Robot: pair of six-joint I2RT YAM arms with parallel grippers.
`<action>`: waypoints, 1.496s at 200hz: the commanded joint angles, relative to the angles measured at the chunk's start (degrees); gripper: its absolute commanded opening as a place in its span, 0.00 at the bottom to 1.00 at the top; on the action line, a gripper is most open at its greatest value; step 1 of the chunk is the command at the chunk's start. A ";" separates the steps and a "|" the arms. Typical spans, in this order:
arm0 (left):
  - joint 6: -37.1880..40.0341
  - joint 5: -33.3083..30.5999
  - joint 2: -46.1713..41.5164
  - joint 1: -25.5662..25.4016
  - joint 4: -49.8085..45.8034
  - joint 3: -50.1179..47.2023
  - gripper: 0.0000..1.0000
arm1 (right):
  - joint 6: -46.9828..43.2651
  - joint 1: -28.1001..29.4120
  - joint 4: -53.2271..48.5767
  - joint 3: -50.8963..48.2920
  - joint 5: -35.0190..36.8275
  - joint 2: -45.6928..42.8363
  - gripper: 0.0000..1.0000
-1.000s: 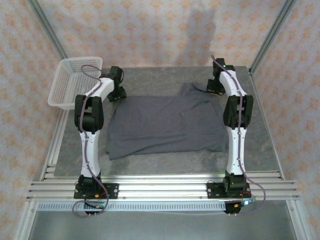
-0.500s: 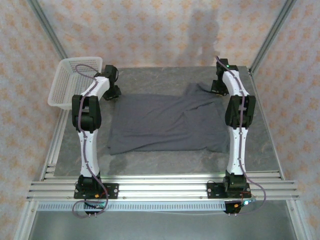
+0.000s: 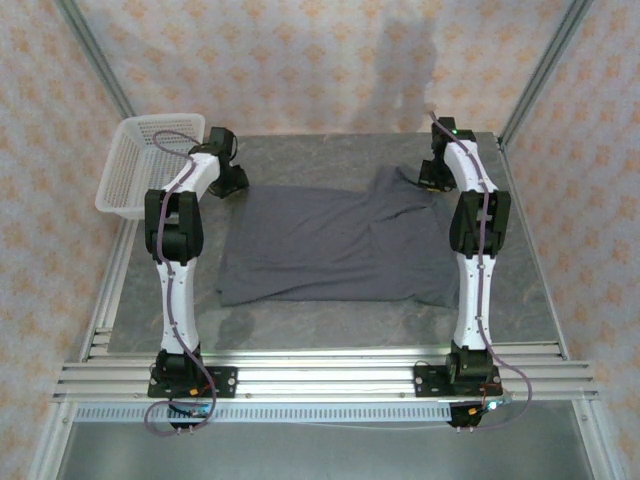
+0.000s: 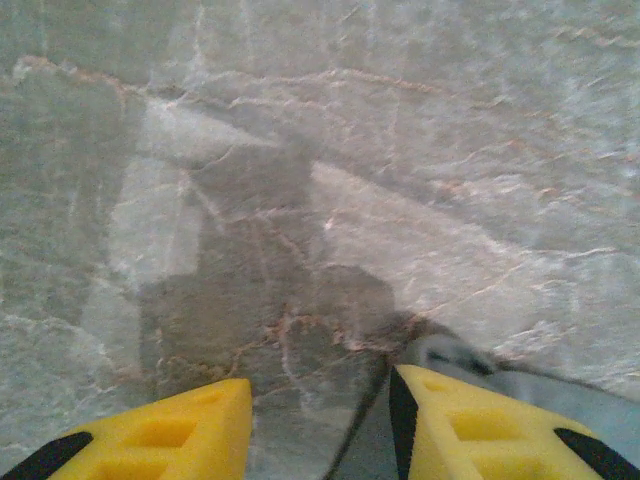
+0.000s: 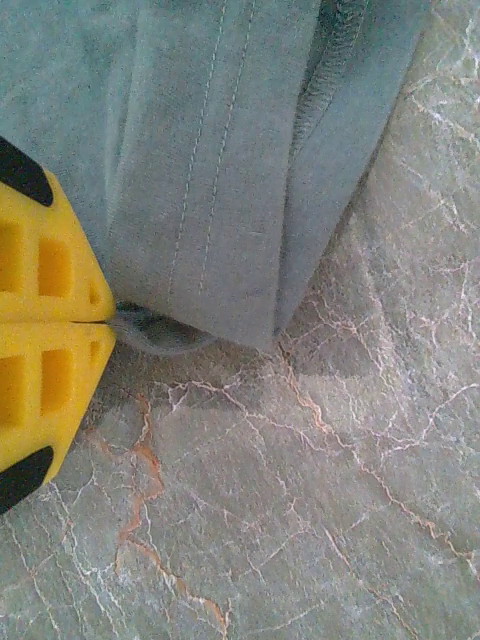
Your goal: Fold the inside-out t-shirt
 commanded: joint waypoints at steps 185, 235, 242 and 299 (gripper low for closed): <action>-4.12 9.47 2.58 -0.33 -0.35 5.26 0.06 | 1.23 0.05 -1.93 2.94 0.39 0.35 0.00; -6.78 5.57 -2.47 -0.68 2.11 0.52 0.46 | 1.09 0.05 -2.11 2.99 -0.06 0.43 0.00; -6.75 5.62 -1.86 -0.70 1.48 1.30 0.47 | 0.99 0.07 -2.20 3.03 -0.08 0.43 0.00; -3.27 7.53 3.37 -1.03 -2.09 5.85 0.51 | 1.22 0.06 -2.20 3.19 -0.31 0.60 0.00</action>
